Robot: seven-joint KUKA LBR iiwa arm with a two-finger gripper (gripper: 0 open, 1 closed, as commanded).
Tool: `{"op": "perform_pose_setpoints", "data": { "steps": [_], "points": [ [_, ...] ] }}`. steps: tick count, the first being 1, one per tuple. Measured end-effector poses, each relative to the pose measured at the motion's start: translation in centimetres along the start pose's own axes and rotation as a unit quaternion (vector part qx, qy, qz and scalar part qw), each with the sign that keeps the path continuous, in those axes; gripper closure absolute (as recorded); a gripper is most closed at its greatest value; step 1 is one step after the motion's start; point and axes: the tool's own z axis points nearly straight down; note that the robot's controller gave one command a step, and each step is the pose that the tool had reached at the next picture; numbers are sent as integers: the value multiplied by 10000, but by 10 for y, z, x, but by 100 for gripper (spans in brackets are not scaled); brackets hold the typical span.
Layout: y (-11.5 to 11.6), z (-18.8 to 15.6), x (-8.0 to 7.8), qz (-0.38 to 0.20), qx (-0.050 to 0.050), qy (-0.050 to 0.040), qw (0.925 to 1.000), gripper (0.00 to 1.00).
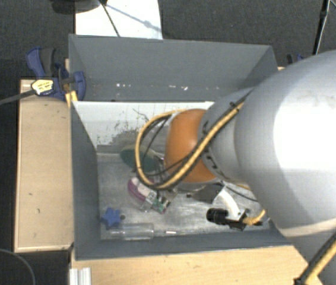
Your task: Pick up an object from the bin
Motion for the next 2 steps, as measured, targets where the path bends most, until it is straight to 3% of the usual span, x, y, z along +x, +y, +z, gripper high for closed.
{"op": "perform_pose_setpoints", "data": {
  "steps": [1, 2],
  "points": [
    [2, -103, -1, -22, -7, -17, 10000, 100],
    [2, -108, -1, -58, 18, -5, 10000, 100]
  ]
}}
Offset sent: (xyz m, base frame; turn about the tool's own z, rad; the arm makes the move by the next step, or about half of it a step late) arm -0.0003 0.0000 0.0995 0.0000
